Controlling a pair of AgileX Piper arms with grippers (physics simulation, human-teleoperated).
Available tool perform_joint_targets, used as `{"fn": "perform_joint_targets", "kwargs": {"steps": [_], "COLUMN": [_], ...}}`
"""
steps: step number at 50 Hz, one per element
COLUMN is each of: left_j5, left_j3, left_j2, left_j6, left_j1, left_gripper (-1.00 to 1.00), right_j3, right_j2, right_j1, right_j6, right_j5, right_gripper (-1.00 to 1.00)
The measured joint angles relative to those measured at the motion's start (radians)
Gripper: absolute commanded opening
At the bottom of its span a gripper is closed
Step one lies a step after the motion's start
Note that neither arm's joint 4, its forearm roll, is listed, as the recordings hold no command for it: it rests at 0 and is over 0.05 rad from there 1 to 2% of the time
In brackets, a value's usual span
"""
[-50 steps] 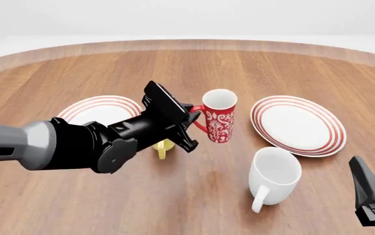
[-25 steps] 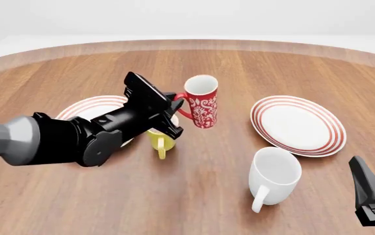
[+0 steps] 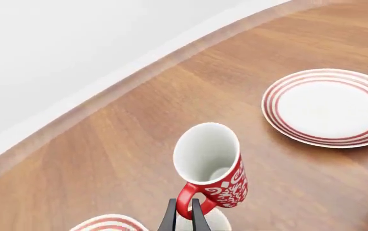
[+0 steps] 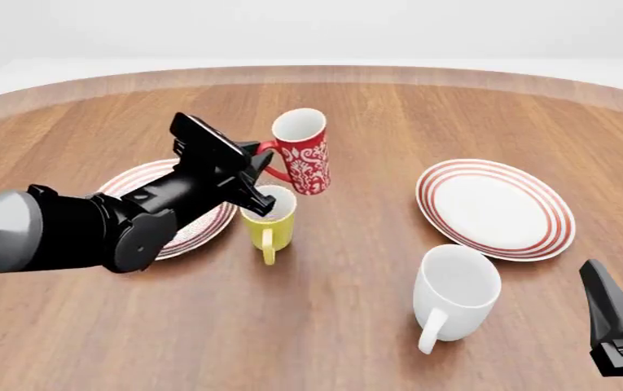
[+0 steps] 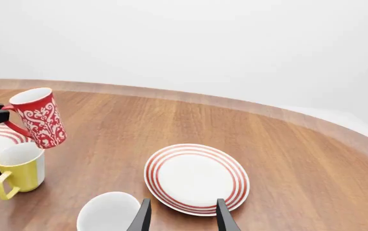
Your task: Put the red mug on the left plate.
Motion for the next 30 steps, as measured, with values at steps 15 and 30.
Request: {"fn": "perform_joint_targets", "kwargs": {"steps": [15, 30], "left_j5": [-0.038, -0.056], "left_j3": [0.021, 0.037], "left_j2": [-0.008, -0.018], "left_j6": [0.004, 0.009], "left_j1": [0.078, 0.135], "left_gripper": [-1.0, -1.0], "right_j3": [0.001, 0.001], "right_j2": [0.001, -0.01], "right_j1": [0.005, 0.007], "right_j6": [-0.004, -0.005], "right_j5": [0.003, 0.015], "right_gripper": [1.0, 1.0]}}
